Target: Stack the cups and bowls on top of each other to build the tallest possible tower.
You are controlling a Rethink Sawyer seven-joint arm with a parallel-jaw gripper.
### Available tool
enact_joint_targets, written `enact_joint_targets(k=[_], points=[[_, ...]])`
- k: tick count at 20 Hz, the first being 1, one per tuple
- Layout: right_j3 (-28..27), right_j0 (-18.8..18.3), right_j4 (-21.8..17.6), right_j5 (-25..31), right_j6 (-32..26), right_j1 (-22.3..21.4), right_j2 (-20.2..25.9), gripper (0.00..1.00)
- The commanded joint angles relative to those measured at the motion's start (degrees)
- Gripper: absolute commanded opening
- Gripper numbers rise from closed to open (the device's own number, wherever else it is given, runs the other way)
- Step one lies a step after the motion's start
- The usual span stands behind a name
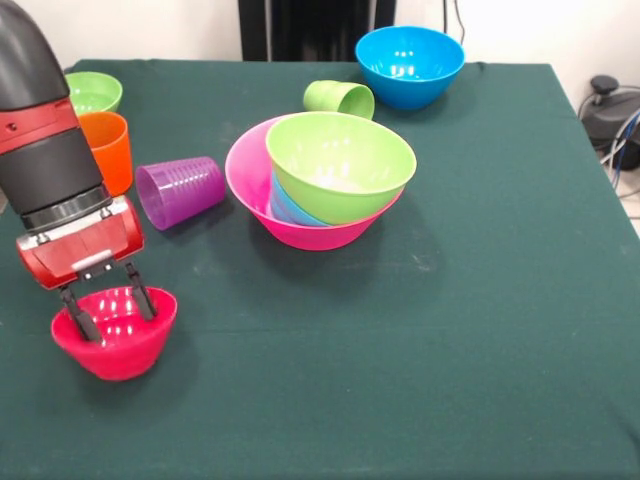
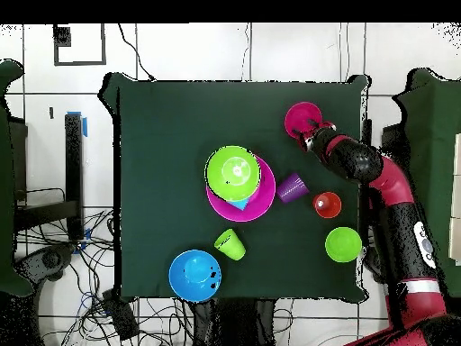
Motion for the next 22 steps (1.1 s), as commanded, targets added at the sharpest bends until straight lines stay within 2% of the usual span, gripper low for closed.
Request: enact_joint_targets(k=[1, 8, 11, 15, 17, 22], points=[[-0.61, 0.74, -3.5, 0.99, -23.99, 4.04, 0.1, 1.0], [-0.22, 1.46, -2.74, 2.71, -21.44, 2.13, -0.85, 1.0], [0.73, 1.02, -1.84, 1.26, -17.33, 1.94, -1.49, 1.0], [1.79, 1.45, -1.72, 1.97, -14.89, 0.05, -2.43, 1.0], [2.71, 1.83, -1.54, 2.91, -13.12, -1.79, -3.05, 1.0], [6.16, 3.96, 0.08, 8.01, -7.12, -10.68, -4.98, 1.0]])
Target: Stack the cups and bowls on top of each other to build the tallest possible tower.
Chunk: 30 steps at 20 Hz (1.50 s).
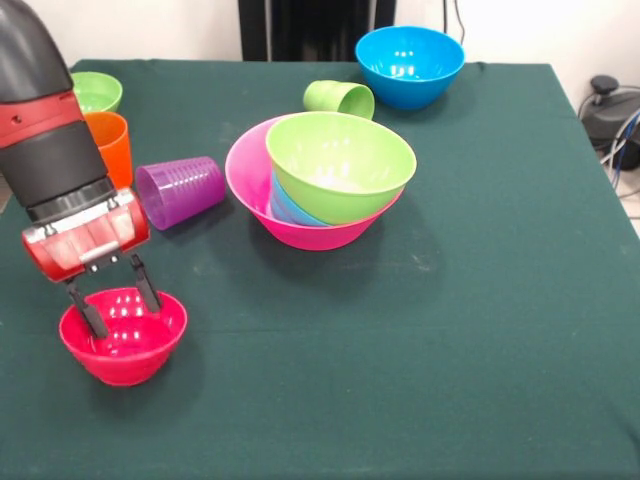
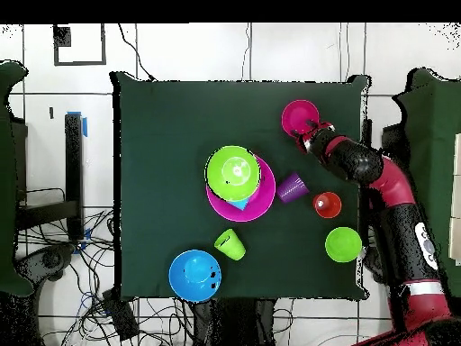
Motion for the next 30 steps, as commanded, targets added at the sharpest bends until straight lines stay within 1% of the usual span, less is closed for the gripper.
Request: enact_joint_targets(k=[1, 3, 6, 9, 13, 16, 19, 24, 27, 30], points=[[4.15, 4.32, 0.17, 8.18, -3.1, -9.35, -5.19, 1.0], [3.81, 4.6, 0.62, 8.41, -3.47, -9.53, -5.45, 1.0], [2.75, 4.71, 0.9, 7.75, -4.94, -7.91, -5.68, 1.0], [3.33, 4.48, 0.1, 4.71, -5.6, -7.17, -5.49, 1.0], [5.31, 4.59, -1.35, 0.32, -3.52, -7.04, -5.7, 1.0], [6.17, 4.88, -1.93, -1.26, -2.34, -7.41, -5.88, 1.0], [5.62, 5.03, -1.75, -1.04, -3.04, -6.95, -5.82, 1.0], [3.62, 4.74, -0.66, 1.1, -6.15, -5.34, -4.99, 1.0], [1.01, 4.52, 0.78, 4.54, -10.09, -3.71, -4.08, 1.0], [-4.19, 5.0, 2.8, 10.06, -15.98, -0.98, -3.14, 1.0]])
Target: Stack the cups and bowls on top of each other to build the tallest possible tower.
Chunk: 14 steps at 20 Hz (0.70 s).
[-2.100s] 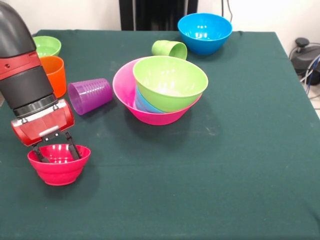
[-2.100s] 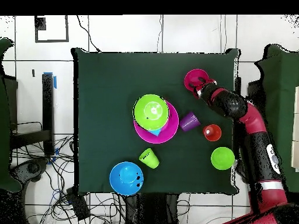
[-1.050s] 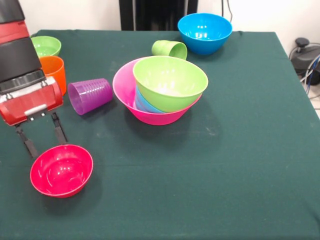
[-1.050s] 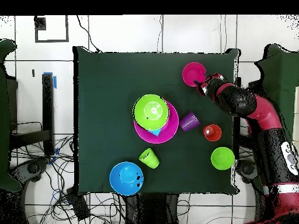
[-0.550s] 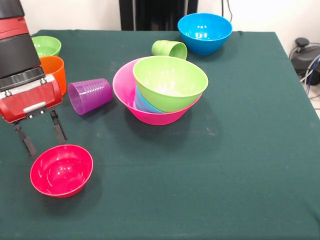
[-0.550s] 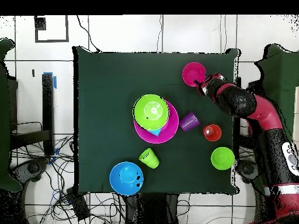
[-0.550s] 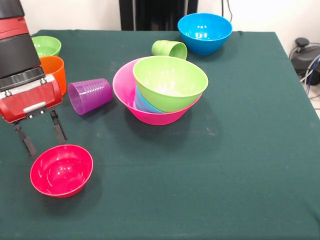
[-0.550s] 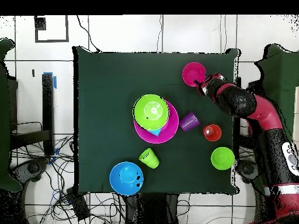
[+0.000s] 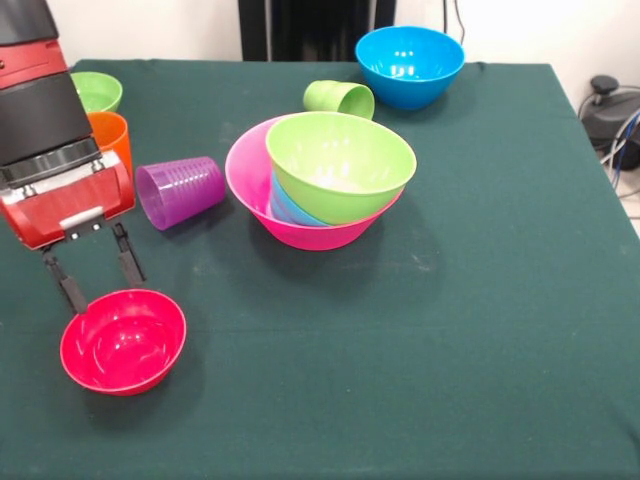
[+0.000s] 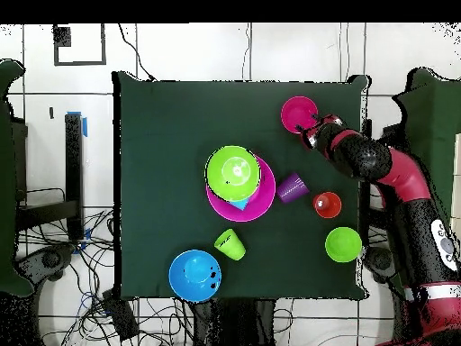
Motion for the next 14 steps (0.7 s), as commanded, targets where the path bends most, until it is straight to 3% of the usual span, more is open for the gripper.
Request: enact_joint_targets(k=[1, 6, 14], points=[[-8.33, 3.76, 1.56, 11.24, -17.82, 6.46, -1.93, 1.0], [-13.85, 4.8, 2.98, 15.83, -23.59, 9.06, -0.66, 1.0], [-16.38, 5.52, 2.83, 18.01, -26.05, 9.25, 0.28, 1.0]])
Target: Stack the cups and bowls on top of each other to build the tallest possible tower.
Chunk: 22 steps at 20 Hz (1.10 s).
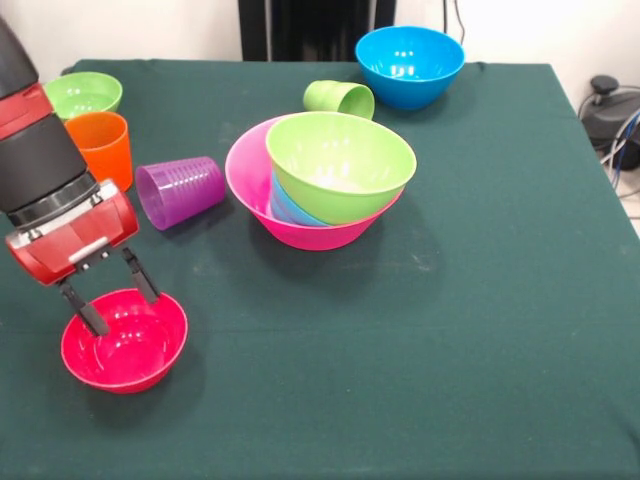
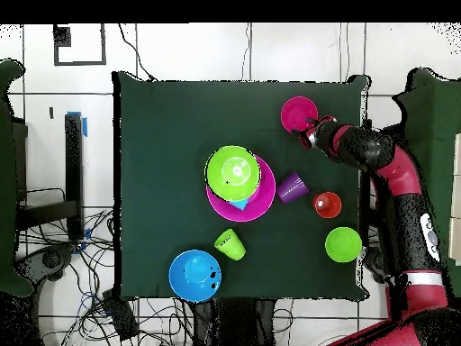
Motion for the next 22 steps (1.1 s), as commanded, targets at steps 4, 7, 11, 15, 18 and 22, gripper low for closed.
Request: enact_joint_targets(k=[4, 7, 11, 15, 18, 22], points=[[-6.51, 3.9, -0.81, 6.42, -21.77, 1.98, -0.81, 1.0], [-4.94, 3.67, -0.88, 5.29, -20.32, 1.1, -1.59, 1.0], [-0.63, 2.96, -1.43, 2.62, -16.26, -0.7, -2.81, 1.0], [2.78, 2.53, -1.72, 0.34, -12.72, -1.77, -3.33, 1.0], [6.64, 2.65, -1.83, -0.91, -7.5, -4.79, -4.31, 1.0], [13.46, 3.55, -3.19, -5.52, 2.43, -11.03, -6.41, 1.0]])
